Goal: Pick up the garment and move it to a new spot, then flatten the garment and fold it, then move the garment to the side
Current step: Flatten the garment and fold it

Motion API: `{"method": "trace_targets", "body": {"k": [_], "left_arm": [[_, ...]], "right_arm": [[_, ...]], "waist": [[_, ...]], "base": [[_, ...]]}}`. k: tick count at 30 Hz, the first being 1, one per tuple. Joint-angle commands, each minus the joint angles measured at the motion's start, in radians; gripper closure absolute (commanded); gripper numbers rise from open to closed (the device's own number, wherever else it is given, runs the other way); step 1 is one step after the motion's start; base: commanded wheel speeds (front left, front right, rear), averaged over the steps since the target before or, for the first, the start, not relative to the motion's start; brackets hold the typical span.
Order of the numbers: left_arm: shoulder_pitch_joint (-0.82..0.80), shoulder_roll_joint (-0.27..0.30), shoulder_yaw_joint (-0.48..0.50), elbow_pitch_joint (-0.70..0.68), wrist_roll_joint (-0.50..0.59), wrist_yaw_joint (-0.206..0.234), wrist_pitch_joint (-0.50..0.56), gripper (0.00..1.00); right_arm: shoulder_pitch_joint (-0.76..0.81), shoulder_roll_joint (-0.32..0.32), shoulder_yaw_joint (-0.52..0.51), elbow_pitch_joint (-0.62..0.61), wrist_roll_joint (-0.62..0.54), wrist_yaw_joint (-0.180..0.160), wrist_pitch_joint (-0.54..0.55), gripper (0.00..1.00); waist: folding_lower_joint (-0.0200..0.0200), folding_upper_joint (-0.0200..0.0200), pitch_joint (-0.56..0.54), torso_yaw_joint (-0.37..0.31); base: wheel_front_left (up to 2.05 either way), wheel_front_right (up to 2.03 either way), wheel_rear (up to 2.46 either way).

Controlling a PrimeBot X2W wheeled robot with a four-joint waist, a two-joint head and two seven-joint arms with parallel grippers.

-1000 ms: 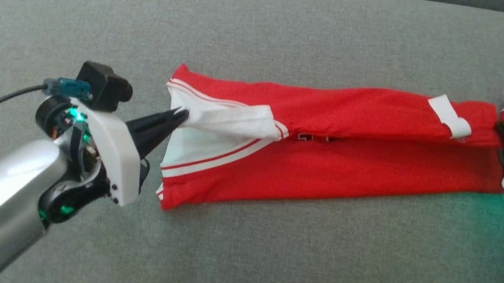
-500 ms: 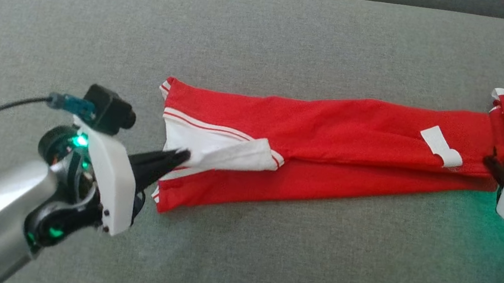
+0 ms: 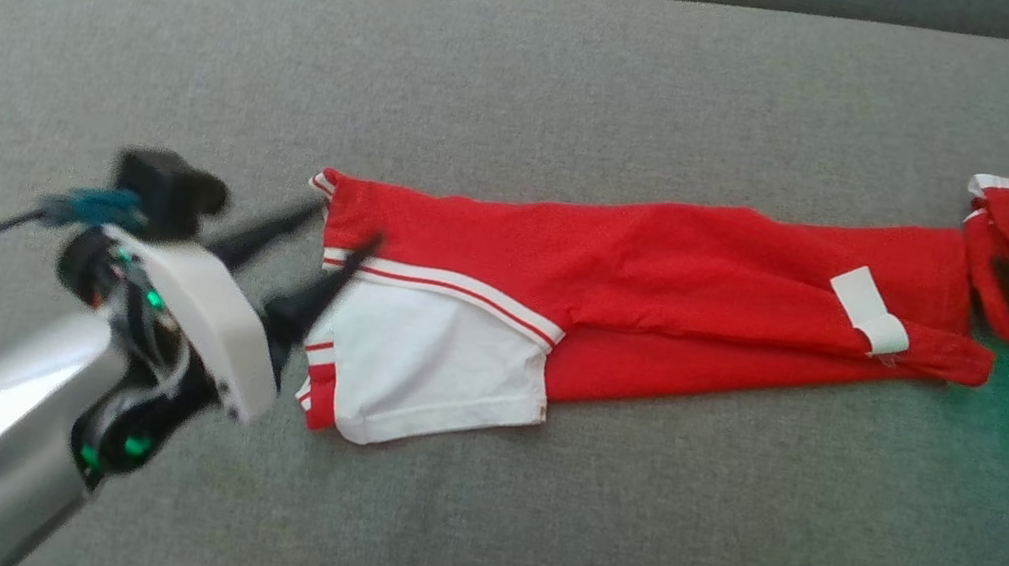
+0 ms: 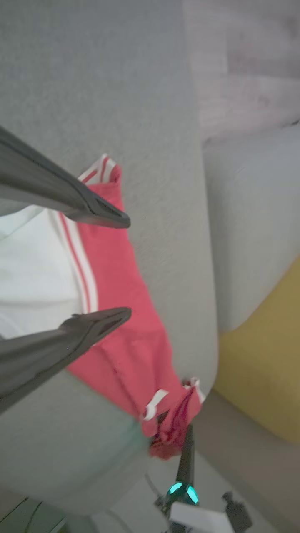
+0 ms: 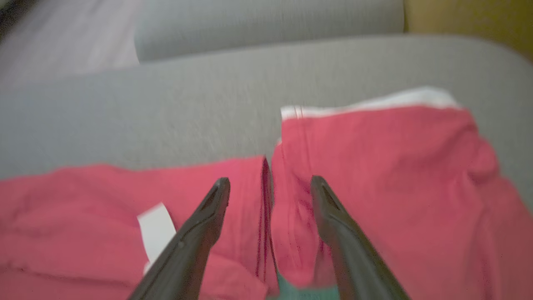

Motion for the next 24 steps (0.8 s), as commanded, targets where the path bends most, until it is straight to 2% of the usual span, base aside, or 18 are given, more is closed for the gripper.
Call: {"method": "trace_targets", "body": {"k": [1,3,4,7,11,15,17,18,24], "left_arm": [[-0.057,0.01,0.088,0.003,0.023,0.028,-0.08,0.0],[-0.061,-0.011,0.126,0.03,0.053,0.064,-0.177,0.0],[-0.061,-0.011,0.126,0.03,0.053,0.064,-0.177,0.0],[-0.049,-0.052,0.182,0.067,0.07,0.11,-0.315,0.0],[0.002,-0.116,0.268,0.094,0.026,0.132,-0.447,0.0],[0.076,-0.16,0.346,0.111,0.066,0.144,-0.479,0.0],[0.126,-0.201,0.42,0.101,0.113,0.151,-0.481,0.0],[0.188,-0.241,0.48,0.091,0.184,0.148,-0.481,0.0],[0.348,-0.363,0.593,0.096,0.404,0.113,-0.481,0.0]], "right_arm": [[-0.048,-0.014,-0.022,-0.024,0.0,-0.001,-0.065,0.0],[-0.067,0.004,-0.042,-0.036,-0.009,-0.001,-0.139,0.0],[-0.067,0.004,-0.042,-0.036,-0.009,-0.001,-0.139,0.0],[-0.083,0.037,-0.075,-0.06,-0.021,-0.001,-0.257,0.0],[-0.082,0.09,-0.117,-0.067,-0.068,-0.001,-0.422,0.0],[-0.042,0.169,-0.172,-0.072,-0.113,-0.001,-0.508,0.0],[-0.006,0.208,-0.214,-0.078,-0.149,-0.001,-0.522,0.0],[0.038,0.245,-0.284,-0.102,-0.207,-0.001,-0.525,0.0],[0.282,0.406,-0.547,-0.232,-0.428,-0.001,-0.526,0.0]], "waist": [[-0.0001,-0.0001,-0.011,-0.006],[-0.0001,-0.0001,-0.021,-0.01],[-0.0001,-0.0001,-0.021,-0.01],[-0.0001,-0.0001,-0.038,-0.014],[-0.0001,-0.0001,-0.064,-0.019],[-0.0001,-0.0001,-0.084,-0.024],[-0.0001,-0.0001,-0.091,-0.025],[-0.0001,-0.0001,-0.095,-0.026],[-0.0001,-0.0001,-0.107,-0.02]], "base": [[0.0,0.0,0.0],[0.0,0.0,0.0],[0.0,0.0,0.0],[0.0,0.0,0.0],[0.0,0.0,0.0],[0.0,0.0,0.0],[0.0,0.0,0.0],[0.0,0.0,0.0],[0.0,0.0,0.0]]}}
